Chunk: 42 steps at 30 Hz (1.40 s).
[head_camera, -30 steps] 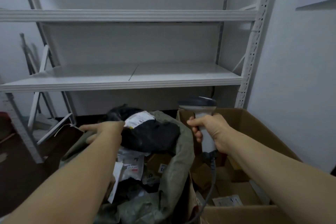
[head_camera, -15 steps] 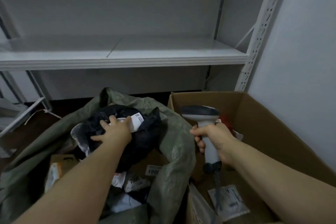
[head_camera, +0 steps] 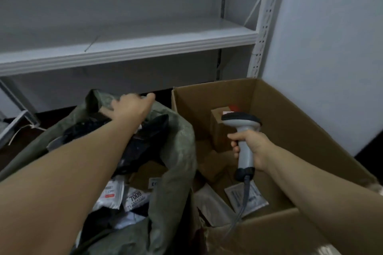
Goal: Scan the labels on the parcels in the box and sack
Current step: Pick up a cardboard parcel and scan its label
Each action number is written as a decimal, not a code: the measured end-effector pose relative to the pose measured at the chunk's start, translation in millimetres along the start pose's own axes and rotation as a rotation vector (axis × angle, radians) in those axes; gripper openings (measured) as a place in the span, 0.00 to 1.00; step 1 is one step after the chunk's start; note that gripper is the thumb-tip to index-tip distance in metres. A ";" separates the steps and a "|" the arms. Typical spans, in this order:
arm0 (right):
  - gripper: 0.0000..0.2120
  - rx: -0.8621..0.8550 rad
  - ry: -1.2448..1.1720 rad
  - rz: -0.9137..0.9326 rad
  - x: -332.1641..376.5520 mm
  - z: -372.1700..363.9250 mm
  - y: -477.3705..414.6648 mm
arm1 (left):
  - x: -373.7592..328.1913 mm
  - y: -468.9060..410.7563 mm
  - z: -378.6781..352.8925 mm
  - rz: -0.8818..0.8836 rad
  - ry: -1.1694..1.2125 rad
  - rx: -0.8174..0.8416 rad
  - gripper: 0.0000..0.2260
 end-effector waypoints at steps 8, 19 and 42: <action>0.07 -0.072 -0.014 -0.199 -26.7 96.0 -0.6 | -177.4 67.2 -140.3 -0.553 0.170 0.382 0.07; 0.13 0.067 -0.060 -0.366 -53.7 140.4 -117.6 | -133.7 -42.4 -343.3 -0.131 -0.206 0.671 0.13; 0.10 -0.032 -0.133 -0.312 -58.3 152.8 -121.9 | -145.4 -76.7 -368.9 -0.371 0.125 0.540 0.58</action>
Point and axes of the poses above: each hand's wrist, its own y-axis away from the middle knuckle, its own z-axis out of the back of the hand, x = y × z, the point moved 6 cm from there along -y, towards the middle knuckle, and after that the axes turned 13 degrees about x, right-handed, at the moved point
